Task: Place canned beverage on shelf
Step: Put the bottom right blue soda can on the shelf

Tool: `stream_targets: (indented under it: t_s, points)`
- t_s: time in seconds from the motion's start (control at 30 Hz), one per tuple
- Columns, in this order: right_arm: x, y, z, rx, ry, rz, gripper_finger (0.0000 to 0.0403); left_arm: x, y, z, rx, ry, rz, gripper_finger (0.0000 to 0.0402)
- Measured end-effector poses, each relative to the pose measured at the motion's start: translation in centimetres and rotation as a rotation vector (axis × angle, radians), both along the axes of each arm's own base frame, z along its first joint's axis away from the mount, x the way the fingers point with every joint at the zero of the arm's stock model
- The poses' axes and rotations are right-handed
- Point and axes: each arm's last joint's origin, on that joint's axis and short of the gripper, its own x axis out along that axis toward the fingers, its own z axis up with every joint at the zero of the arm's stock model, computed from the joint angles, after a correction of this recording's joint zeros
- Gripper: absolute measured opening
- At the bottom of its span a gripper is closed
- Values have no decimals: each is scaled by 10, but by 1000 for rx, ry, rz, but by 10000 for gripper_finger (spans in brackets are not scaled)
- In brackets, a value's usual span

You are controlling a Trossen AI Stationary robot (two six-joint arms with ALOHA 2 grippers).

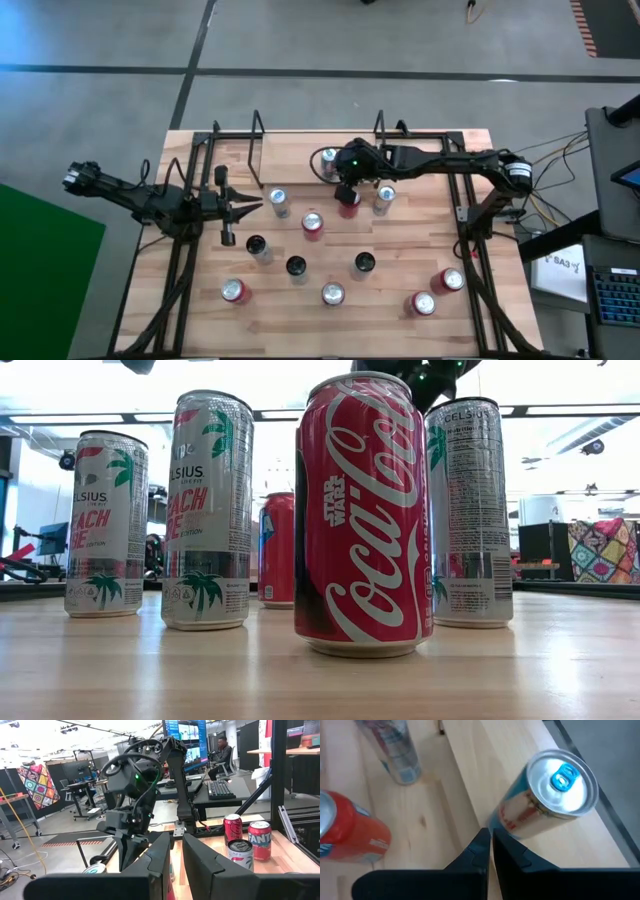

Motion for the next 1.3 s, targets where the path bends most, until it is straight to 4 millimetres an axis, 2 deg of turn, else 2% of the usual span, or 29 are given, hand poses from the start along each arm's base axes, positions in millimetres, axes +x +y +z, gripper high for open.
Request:
stream_targets:
  t_s: [0.4,0.83,1.13,1.3]
  points:
    - [7,-19,-14,-40,18,-40,12,0,0,0,0,0,2,37]
    - [6,-36,-14,-55,-26,-84,12,0,0,0,2,-2,8,37]
    - [11,-28,-8,71,-84,10,12,0,0,0,4,-1,8,37]
    - [15,-23,-3,78,-106,35,12,0,0,0,4,0,8,37]
